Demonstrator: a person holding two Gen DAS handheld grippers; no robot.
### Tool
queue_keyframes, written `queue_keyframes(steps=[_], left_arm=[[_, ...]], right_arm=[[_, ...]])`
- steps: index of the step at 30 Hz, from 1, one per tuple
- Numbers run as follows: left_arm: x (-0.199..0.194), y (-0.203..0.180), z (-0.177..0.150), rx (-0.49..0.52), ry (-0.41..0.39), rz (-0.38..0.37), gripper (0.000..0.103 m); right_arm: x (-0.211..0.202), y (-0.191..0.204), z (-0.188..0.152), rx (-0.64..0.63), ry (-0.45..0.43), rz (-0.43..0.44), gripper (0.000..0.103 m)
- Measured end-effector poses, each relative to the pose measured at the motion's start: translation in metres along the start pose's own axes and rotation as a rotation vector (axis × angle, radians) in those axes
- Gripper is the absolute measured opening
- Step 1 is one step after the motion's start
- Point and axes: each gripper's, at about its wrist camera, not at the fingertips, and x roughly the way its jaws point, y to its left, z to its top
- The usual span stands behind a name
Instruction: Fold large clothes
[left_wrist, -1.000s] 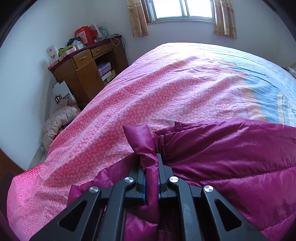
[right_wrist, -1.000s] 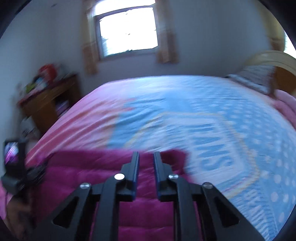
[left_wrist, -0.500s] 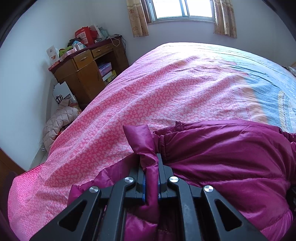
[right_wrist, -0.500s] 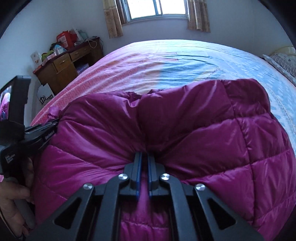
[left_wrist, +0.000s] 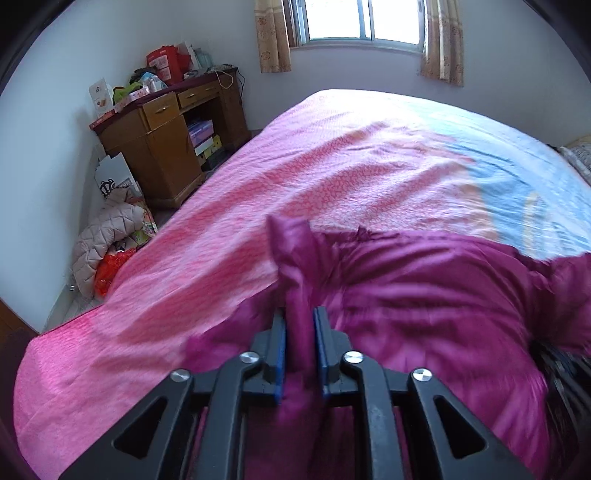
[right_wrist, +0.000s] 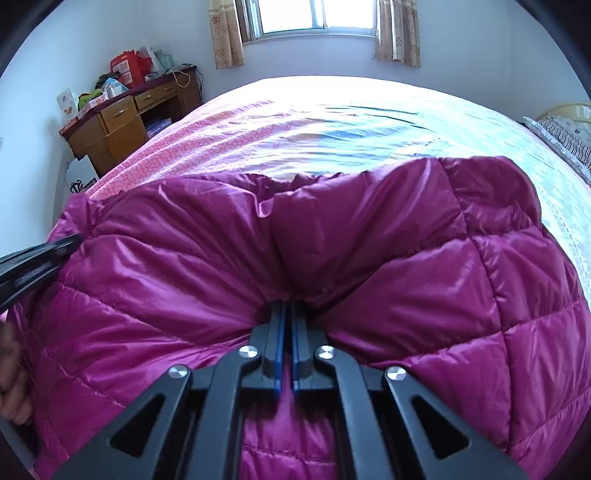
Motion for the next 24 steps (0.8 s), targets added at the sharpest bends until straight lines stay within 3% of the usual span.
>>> queue_keyframes(steps=[1, 2, 4, 10, 15, 17, 20, 24], left_arm=[[-0.013, 0.008, -0.006, -0.018, -0.015, -0.015, 0.036], [-0.026, 0.018, -0.015, -0.050, -0.036, -0.026, 0.058], [-0.047, 0.036, -0.035, -0.111, -0.086, -0.033, 0.072], [-0.063, 0.059, -0.089, -0.225, -0.075, -0.044, 0.072], [-0.052, 0.060, -0.121, -0.372, -0.051, -0.140, 0.073], [-0.052, 0.055, -0.120, -0.367, -0.061, -0.130, 0.077], [-0.042, 0.052, -0.114, -0.362, -0.035, -0.178, 0.089], [-0.041, 0.043, -0.109, -0.311, -0.034, -0.131, 0.090]], right_arm=[[0.000, -0.001, -0.001, 0.004, -0.001, 0.005, 0.002], [0.000, -0.001, -0.001, 0.007, -0.003, 0.008, 0.002], [-0.001, -0.001, -0.001, 0.007, -0.005, 0.006, 0.002], [-0.001, 0.000, -0.003, 0.004, -0.007, 0.002, 0.001], [-0.003, -0.001, -0.003, 0.009, -0.007, 0.009, 0.001], [-0.003, 0.000, -0.002, 0.006, -0.007, 0.005, 0.001], [-0.004, 0.001, -0.002, 0.001, -0.007, -0.002, 0.001], [-0.004, 0.002, -0.001, -0.003, -0.008, -0.007, 0.001]])
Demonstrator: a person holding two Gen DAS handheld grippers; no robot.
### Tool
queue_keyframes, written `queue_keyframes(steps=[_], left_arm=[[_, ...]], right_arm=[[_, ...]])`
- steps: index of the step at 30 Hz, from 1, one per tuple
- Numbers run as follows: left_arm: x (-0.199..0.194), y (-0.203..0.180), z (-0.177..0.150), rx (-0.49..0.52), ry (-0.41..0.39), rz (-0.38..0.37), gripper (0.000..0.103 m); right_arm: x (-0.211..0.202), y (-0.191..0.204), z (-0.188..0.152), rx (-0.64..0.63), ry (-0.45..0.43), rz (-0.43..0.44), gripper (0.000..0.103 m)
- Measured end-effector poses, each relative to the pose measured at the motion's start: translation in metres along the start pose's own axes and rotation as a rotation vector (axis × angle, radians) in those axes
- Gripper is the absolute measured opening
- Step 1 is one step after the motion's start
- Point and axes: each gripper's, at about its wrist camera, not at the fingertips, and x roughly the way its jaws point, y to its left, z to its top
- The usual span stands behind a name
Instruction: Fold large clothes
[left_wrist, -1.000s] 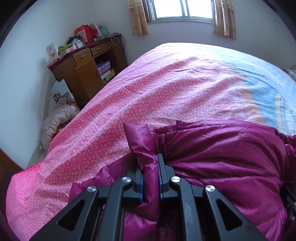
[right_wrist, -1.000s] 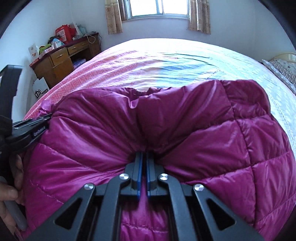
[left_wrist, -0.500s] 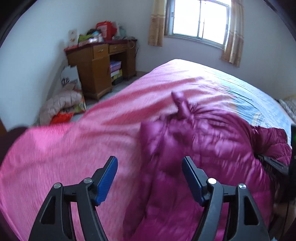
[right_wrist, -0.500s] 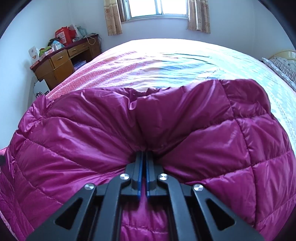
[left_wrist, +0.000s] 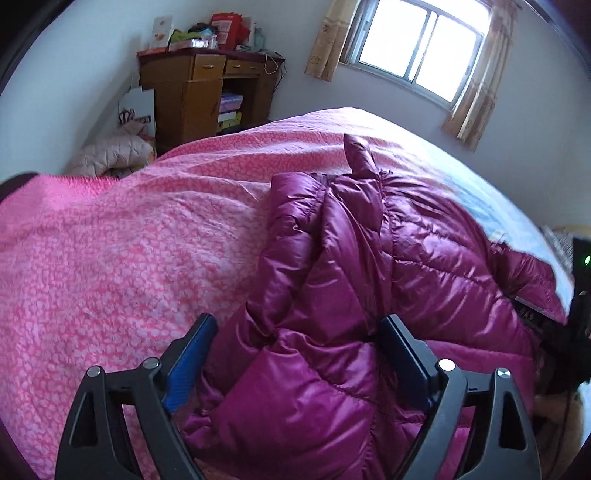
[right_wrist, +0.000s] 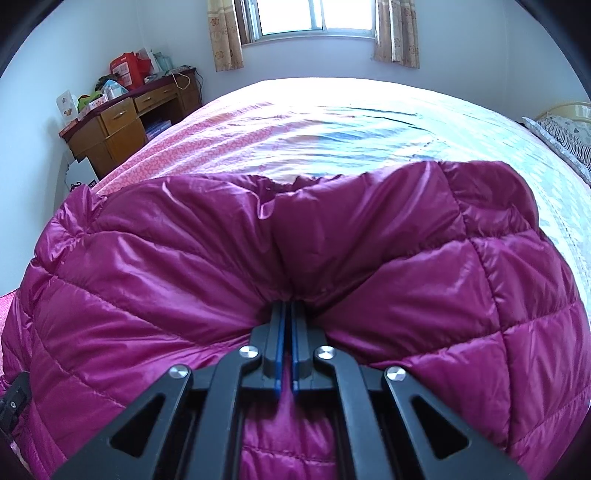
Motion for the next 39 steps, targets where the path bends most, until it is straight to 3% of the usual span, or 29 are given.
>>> queue_keyframes(steps=[4, 8, 10, 15, 20, 23, 28, 32, 34, 36, 39], left_arm=[[0.002, -0.008, 0.000, 0.028, -0.001, 0.037, 0.091], [0.002, -0.007, 0.000, 0.026, -0.001, 0.036, 0.092], [0.000, -0.006, 0.000, 0.021, -0.002, 0.030, 0.092], [-0.001, -0.005, -0.003, 0.018, -0.005, 0.025, 0.092], [-0.003, -0.002, -0.003, 0.008, -0.010, 0.010, 0.092], [-0.005, 0.003, -0.004, -0.003, -0.013, -0.008, 0.093], [-0.012, 0.012, -0.005, -0.022, -0.018, -0.029, 0.093], [-0.010, 0.007, 0.001, -0.028, -0.001, -0.009, 0.093], [-0.011, 0.010, 0.004, -0.084, -0.009, -0.027, 0.093], [-0.013, 0.012, 0.006, -0.136, -0.023, -0.066, 0.088], [-0.014, 0.009, 0.007, -0.154, -0.028, -0.055, 0.065]], right_arm=[[-0.001, 0.004, 0.000, -0.013, -0.004, -0.025, 0.002], [-0.003, 0.031, 0.005, -0.141, 0.018, -0.173, 0.004], [-0.015, 0.036, 0.007, -0.167, 0.019, -0.193, 0.004], [-0.072, 0.031, 0.001, -0.114, -0.076, -0.067, 0.004], [-0.067, 0.024, -0.024, 0.000, -0.025, 0.034, 0.006], [-0.053, 0.030, -0.045, -0.033, -0.068, 0.010, 0.004], [-0.052, 0.047, -0.047, -0.095, -0.068, -0.064, 0.004], [-0.052, 0.041, -0.048, -0.066, -0.073, -0.029, 0.004], [-0.052, 0.039, -0.050, -0.052, -0.074, -0.013, 0.004], [-0.053, 0.037, -0.052, -0.043, -0.075, -0.001, 0.004], [-0.054, 0.033, -0.054, -0.029, -0.074, 0.018, 0.004]])
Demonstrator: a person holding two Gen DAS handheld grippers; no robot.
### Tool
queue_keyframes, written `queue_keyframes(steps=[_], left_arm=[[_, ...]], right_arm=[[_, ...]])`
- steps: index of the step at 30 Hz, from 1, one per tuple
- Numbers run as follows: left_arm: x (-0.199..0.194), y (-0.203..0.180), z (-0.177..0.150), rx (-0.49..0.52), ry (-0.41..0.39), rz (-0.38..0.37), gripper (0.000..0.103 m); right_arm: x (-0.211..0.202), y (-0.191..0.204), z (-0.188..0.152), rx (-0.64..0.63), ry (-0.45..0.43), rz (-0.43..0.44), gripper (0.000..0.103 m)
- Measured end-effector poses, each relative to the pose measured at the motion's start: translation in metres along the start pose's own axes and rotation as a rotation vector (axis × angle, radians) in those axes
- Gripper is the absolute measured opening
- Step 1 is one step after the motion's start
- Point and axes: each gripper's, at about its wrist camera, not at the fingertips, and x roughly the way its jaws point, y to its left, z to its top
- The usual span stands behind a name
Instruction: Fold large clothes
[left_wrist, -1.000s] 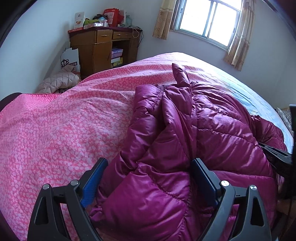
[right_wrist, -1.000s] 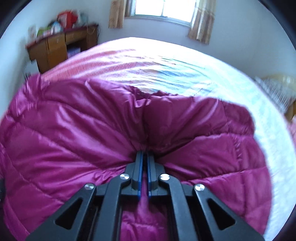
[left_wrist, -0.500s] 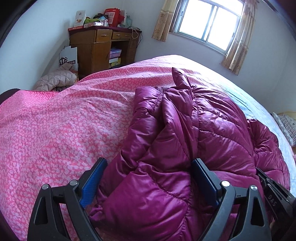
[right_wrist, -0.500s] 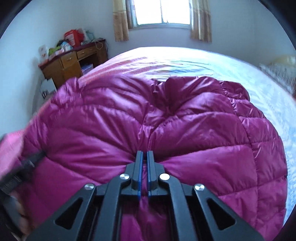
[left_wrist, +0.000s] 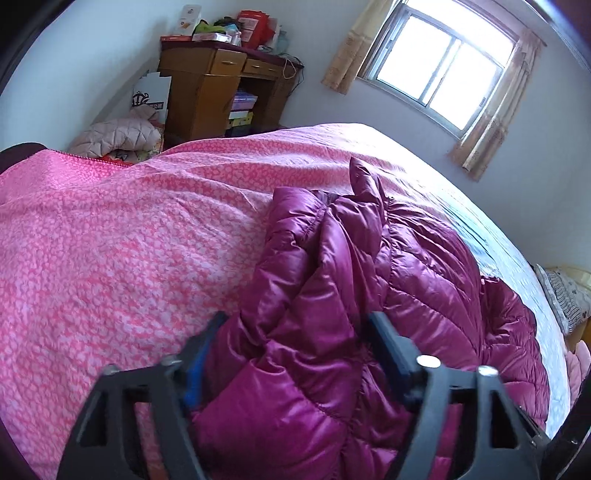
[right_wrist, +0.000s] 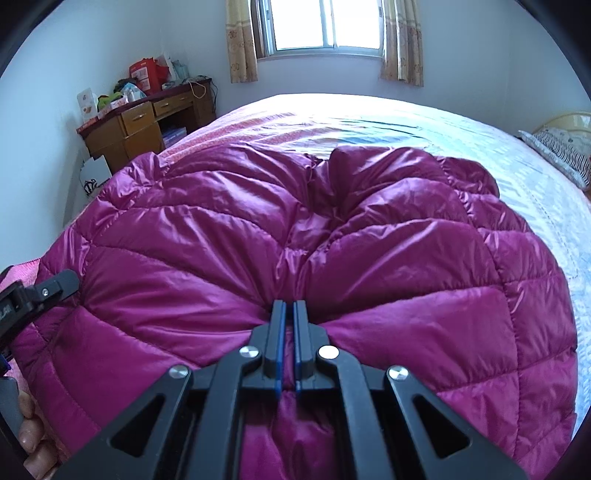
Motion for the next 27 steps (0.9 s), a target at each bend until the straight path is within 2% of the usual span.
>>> queue_keyframes(steps=[2, 5, 8, 12, 17, 20, 25, 26, 27], left_arm=[[-0.005, -0.004, 0.001, -0.001, -0.016, -0.014, 0.038], [-0.016, -0.016, 0.006, 0.028, -0.052, -0.022, 0.026], [-0.031, -0.036, 0.010, 0.085, -0.107, -0.035, 0.021], [-0.056, -0.082, 0.006, 0.272, -0.205, -0.078, 0.020], [-0.080, -0.134, -0.007, 0.476, -0.286, -0.160, 0.020], [-0.093, -0.158, -0.019, 0.592, -0.320, -0.205, 0.020], [-0.102, -0.188, -0.035, 0.711, -0.330, -0.286, 0.020], [-0.103, -0.196, -0.042, 0.745, -0.330, -0.306, 0.020], [-0.104, -0.202, -0.048, 0.771, -0.330, -0.318, 0.020]], right_arm=[[0.000, -0.001, -0.001, 0.003, 0.001, 0.004, 0.004], [0.000, -0.002, -0.002, 0.013, -0.001, 0.016, 0.004], [-0.002, -0.007, -0.003, 0.032, -0.003, 0.038, 0.003], [-0.003, -0.014, -0.005, 0.057, -0.005, 0.069, 0.003], [-0.004, -0.027, -0.008, 0.116, -0.009, 0.132, 0.002], [-0.006, -0.039, -0.010, 0.175, -0.010, 0.193, 0.002], [-0.027, -0.081, -0.015, 0.327, -0.016, 0.357, 0.002], [-0.035, -0.094, -0.015, 0.346, -0.032, 0.367, 0.003], [-0.043, -0.105, -0.017, 0.360, -0.048, 0.367, 0.008]])
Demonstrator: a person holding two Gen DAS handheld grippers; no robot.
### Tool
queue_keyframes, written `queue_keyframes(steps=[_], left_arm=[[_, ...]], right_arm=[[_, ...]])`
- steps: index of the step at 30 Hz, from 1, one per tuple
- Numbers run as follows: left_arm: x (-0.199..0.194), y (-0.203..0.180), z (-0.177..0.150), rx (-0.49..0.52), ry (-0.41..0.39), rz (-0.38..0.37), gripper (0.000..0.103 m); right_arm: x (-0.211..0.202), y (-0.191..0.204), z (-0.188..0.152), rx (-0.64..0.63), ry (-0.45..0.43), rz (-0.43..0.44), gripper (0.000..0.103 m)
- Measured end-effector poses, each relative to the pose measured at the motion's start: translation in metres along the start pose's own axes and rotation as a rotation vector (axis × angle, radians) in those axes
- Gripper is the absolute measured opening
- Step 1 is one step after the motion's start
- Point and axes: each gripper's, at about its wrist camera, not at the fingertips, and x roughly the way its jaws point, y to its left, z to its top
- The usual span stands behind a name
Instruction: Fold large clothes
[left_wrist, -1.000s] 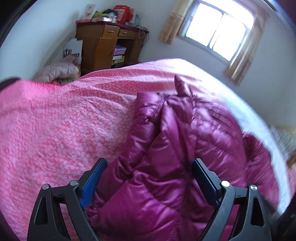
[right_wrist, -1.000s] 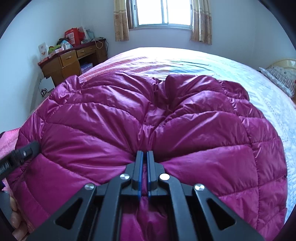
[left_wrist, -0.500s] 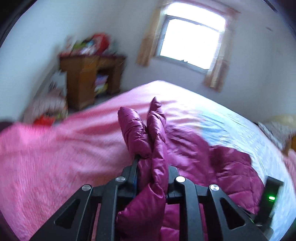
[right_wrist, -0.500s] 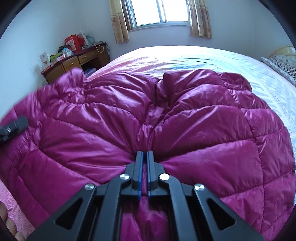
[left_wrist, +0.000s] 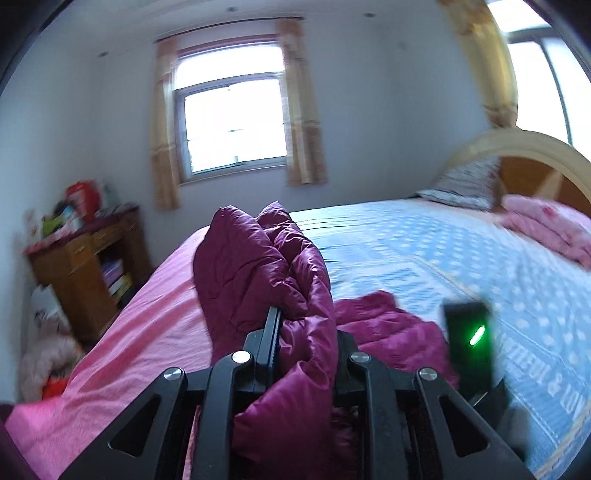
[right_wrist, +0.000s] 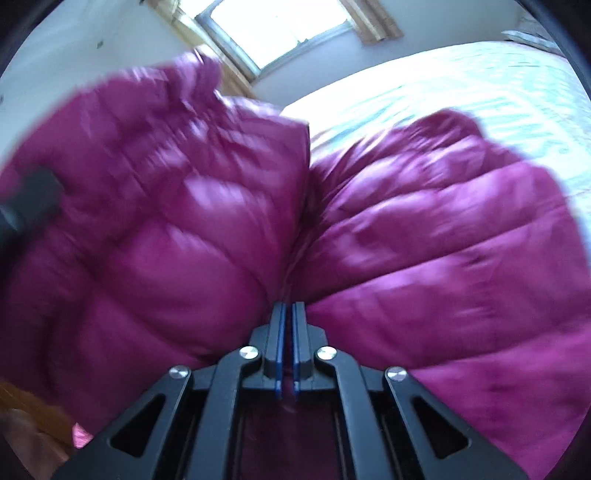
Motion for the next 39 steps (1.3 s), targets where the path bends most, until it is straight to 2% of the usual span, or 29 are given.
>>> queue_keyframes(steps=[5, 9, 11, 13, 14, 15, 17, 20, 23, 27, 28, 29, 30, 33, 36, 39], left_arm=[[0.014, -0.050, -0.006, 0.121, 0.044, -0.110, 0.020], [0.029, -0.093, -0.023, 0.212, 0.105, -0.176, 0.020], [0.039, -0.111, -0.037, 0.247, 0.144, -0.198, 0.020], [0.049, -0.123, -0.050, 0.270, 0.176, -0.203, 0.020], [0.052, -0.130, -0.057, 0.275, 0.186, -0.204, 0.020], [0.055, -0.132, -0.062, 0.276, 0.191, -0.204, 0.020], [0.056, -0.137, -0.069, 0.291, 0.196, -0.208, 0.020], [0.054, -0.130, -0.067, 0.269, 0.197, -0.252, 0.020], [0.052, -0.115, -0.064, 0.232, 0.206, -0.285, 0.020], [0.050, -0.111, -0.063, 0.245, 0.209, -0.277, 0.020], [0.051, -0.110, -0.062, 0.248, 0.210, -0.275, 0.020], [0.051, -0.109, -0.062, 0.246, 0.211, -0.275, 0.020], [0.050, -0.106, -0.061, 0.240, 0.215, -0.281, 0.020], [0.046, -0.105, -0.059, 0.238, 0.208, -0.282, 0.020], [0.031, -0.104, -0.055, 0.253, 0.196, -0.284, 0.020], [-0.003, -0.085, -0.048, 0.234, 0.181, -0.340, 0.020]], right_arm=[[-0.063, -0.060, 0.012, 0.094, -0.087, -0.022, 0.015], [-0.097, -0.103, 0.010, 0.136, -0.127, -0.080, 0.015], [-0.106, -0.111, 0.003, 0.164, -0.141, -0.095, 0.016], [-0.112, -0.120, -0.001, 0.197, -0.147, -0.099, 0.023], [-0.115, -0.126, -0.002, 0.213, -0.147, -0.095, 0.037], [-0.117, -0.130, -0.003, 0.226, -0.149, -0.082, 0.057], [-0.121, -0.130, 0.001, 0.240, -0.173, -0.040, 0.077], [-0.116, -0.117, 0.023, 0.179, -0.177, 0.051, 0.082], [-0.099, -0.098, 0.045, 0.087, -0.134, 0.036, 0.083], [-0.054, -0.068, 0.073, -0.057, 0.002, 0.022, 0.082], [-0.048, -0.064, 0.072, -0.080, 0.027, 0.017, 0.079], [-0.037, -0.056, 0.073, -0.131, 0.055, -0.001, 0.057], [-0.032, -0.050, 0.074, -0.168, 0.069, -0.017, 0.030], [-0.027, -0.052, 0.072, -0.178, 0.067, -0.047, 0.018], [-0.027, -0.061, 0.067, -0.150, 0.042, -0.075, 0.017], [-0.016, -0.089, 0.067, -0.101, 0.053, -0.068, 0.017]])
